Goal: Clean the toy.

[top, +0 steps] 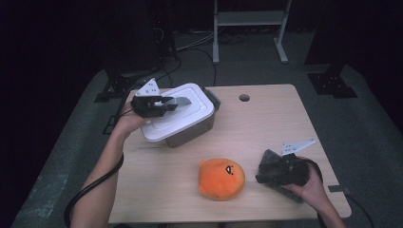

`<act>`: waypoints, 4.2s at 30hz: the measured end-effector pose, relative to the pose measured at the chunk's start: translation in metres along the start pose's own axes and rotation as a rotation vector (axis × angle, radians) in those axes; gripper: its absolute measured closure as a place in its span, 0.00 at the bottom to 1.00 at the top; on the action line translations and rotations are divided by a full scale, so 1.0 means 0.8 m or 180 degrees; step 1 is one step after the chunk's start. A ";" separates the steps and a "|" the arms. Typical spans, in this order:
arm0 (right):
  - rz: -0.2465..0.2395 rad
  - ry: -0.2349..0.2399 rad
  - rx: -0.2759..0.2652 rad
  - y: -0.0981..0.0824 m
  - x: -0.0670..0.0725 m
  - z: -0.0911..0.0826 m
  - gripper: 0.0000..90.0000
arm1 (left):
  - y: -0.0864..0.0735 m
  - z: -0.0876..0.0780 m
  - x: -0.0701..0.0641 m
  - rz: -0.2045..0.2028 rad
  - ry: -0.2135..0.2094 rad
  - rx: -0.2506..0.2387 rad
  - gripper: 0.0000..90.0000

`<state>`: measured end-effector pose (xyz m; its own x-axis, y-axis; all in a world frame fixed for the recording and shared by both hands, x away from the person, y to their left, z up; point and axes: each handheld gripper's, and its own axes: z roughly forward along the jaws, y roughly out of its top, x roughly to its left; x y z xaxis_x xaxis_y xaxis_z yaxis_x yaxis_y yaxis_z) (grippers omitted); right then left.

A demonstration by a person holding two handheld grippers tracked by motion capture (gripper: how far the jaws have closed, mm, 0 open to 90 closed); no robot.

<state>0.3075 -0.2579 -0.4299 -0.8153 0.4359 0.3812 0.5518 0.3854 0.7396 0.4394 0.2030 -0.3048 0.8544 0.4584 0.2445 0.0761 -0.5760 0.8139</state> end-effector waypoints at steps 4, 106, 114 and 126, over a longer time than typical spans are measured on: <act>0.0016 0.0002 0.0013 0.000 0.000 0.001 0.43 | -0.006 -0.017 -0.008 0.0010 0.0005 -0.0047 0.74; 0.0106 -0.0009 0.0032 -0.003 -0.005 0.004 0.44 | -0.240 -0.089 -0.137 -0.0267 -0.0424 0.0202 0.74; 0.0098 -0.0006 0.0042 -0.003 -0.004 0.005 0.45 | -0.244 -0.084 -0.136 -0.0273 -0.0461 0.0317 0.73; 0.0106 -0.0022 0.0014 -0.003 -0.005 0.002 0.45 | -0.211 -0.097 -0.132 -0.0397 -0.0407 0.0011 0.49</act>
<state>0.3094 -0.2596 -0.4340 -0.7951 0.4543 0.4017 0.5796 0.3741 0.7240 0.2968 0.3046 -0.4271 0.8967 0.4367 0.0724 0.1873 -0.5224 0.8318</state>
